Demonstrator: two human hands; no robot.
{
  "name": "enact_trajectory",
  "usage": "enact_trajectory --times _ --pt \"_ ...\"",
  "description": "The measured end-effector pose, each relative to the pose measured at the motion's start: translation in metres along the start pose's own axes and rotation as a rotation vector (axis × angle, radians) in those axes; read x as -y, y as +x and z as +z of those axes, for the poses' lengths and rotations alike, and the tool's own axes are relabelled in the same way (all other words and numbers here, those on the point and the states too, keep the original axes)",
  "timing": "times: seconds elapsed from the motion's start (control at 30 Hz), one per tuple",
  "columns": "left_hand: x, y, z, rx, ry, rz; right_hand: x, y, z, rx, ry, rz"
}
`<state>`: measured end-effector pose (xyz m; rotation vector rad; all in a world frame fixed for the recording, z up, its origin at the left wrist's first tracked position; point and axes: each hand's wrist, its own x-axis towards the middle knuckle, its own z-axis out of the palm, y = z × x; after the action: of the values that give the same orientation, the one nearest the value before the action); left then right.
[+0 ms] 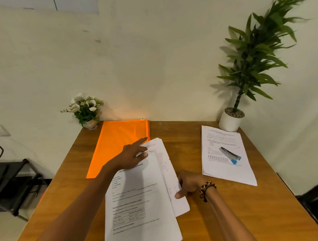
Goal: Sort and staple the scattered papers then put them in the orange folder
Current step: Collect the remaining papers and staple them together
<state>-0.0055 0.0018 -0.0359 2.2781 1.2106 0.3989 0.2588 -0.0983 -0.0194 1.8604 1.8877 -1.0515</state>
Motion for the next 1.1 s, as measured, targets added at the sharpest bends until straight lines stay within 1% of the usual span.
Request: enact_trajectory --times 0.1,0.17,0.27,0.33,0.4,0.43,0.5,0.53,0.57,0.67,0.77,0.83,0.93,1.0,1.1 --pt "-0.007 0.004 0.001 -0.008 -0.043 -0.118 -0.001 -0.002 0.003 -0.01 -0.058 -0.016" --pt "-0.001 0.007 0.003 -0.016 -0.046 -0.167 -0.003 -0.001 0.005 -0.006 -0.078 -0.021" --pt "0.003 0.009 0.002 0.002 -0.069 -0.177 -0.007 0.0 -0.001 0.039 -0.057 -0.028" --pt "0.002 0.011 0.003 0.005 -0.068 -0.168 -0.009 -0.001 -0.011 0.018 0.048 -0.016" --pt "0.0 0.011 0.004 -0.028 -0.058 -0.163 -0.005 -0.003 -0.019 -0.089 0.234 -0.039" --pt "0.0 0.011 0.004 -0.051 -0.054 -0.153 -0.002 -0.002 -0.021 -0.169 0.349 -0.069" --pt "-0.004 0.011 0.005 -0.088 -0.058 -0.118 0.01 0.001 -0.02 -0.334 0.577 -0.155" --pt "-0.006 0.01 0.006 -0.102 -0.066 -0.097 0.017 0.003 -0.019 -0.395 0.627 -0.201" --pt "-0.01 0.009 0.007 -0.114 -0.074 -0.073 0.026 0.006 -0.017 -0.435 0.628 -0.248" --pt "-0.021 0.009 0.011 -0.148 -0.077 -0.003 0.047 0.018 -0.006 -0.485 0.619 -0.376" --pt "-0.025 0.009 0.01 -0.176 -0.084 0.053 0.053 0.025 0.004 -0.596 0.607 -0.441" --pt "-0.027 0.008 0.009 -0.189 -0.1 0.086 0.049 0.028 0.007 -0.639 0.605 -0.461" --pt "-0.035 0.006 0.006 -0.232 -0.145 0.122 0.043 0.028 0.008 -0.652 0.614 -0.521" --pt "-0.042 0.004 0.005 -0.271 -0.239 0.135 0.041 0.027 0.008 -0.639 0.624 -0.562" --pt "-0.047 0.003 0.003 -0.326 -0.342 0.107 0.039 0.026 0.008 -0.627 0.623 -0.571"
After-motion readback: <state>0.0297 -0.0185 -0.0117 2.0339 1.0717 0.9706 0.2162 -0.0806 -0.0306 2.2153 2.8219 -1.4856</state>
